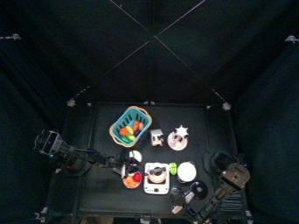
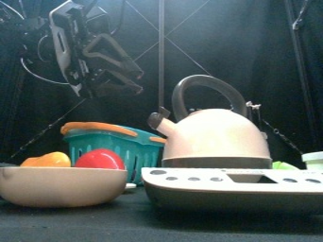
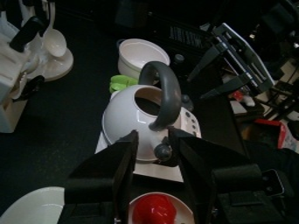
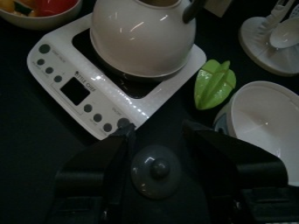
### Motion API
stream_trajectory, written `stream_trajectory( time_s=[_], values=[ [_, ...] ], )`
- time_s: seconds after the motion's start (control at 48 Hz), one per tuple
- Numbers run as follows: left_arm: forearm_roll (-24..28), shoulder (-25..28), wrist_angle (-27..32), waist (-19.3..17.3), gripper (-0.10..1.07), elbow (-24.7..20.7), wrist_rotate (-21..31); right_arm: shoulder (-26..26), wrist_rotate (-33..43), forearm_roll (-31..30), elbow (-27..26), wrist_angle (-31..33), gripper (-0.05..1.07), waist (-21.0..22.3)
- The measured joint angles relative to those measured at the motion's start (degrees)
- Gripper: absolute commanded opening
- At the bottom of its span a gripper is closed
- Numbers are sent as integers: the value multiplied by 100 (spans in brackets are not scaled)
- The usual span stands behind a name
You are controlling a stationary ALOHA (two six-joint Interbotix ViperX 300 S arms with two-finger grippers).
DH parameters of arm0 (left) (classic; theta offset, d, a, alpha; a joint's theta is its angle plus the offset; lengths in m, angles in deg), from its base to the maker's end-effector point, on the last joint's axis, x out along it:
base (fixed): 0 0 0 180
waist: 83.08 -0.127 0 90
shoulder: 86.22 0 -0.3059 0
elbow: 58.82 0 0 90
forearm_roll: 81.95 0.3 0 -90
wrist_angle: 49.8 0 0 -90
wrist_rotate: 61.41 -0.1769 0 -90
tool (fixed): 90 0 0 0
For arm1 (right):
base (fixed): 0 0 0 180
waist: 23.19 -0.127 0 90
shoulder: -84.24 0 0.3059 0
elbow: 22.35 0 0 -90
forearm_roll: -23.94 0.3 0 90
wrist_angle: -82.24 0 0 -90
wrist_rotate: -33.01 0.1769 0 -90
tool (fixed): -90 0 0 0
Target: Grab kettle
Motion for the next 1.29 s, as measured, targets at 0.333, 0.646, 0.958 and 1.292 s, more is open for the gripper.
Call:
stream_trajectory(
  time_s=[0.333,0.646,0.958,1.292],
  values=[
    [26,-26,70,0,75,53,0,-765,-26,-844,281,431,83,-9],
    [272,-141,97,123,79,97,-18,-1371,-53,-1178,914,457,83,158],
    [879,396,369,149,98,-642,-26,-1556,-35,-817,1318,457,83,158],
    [949,1090,501,9,99,-1257,-44,-1600,-26,-325,1485,536,83,132]
  ],
)
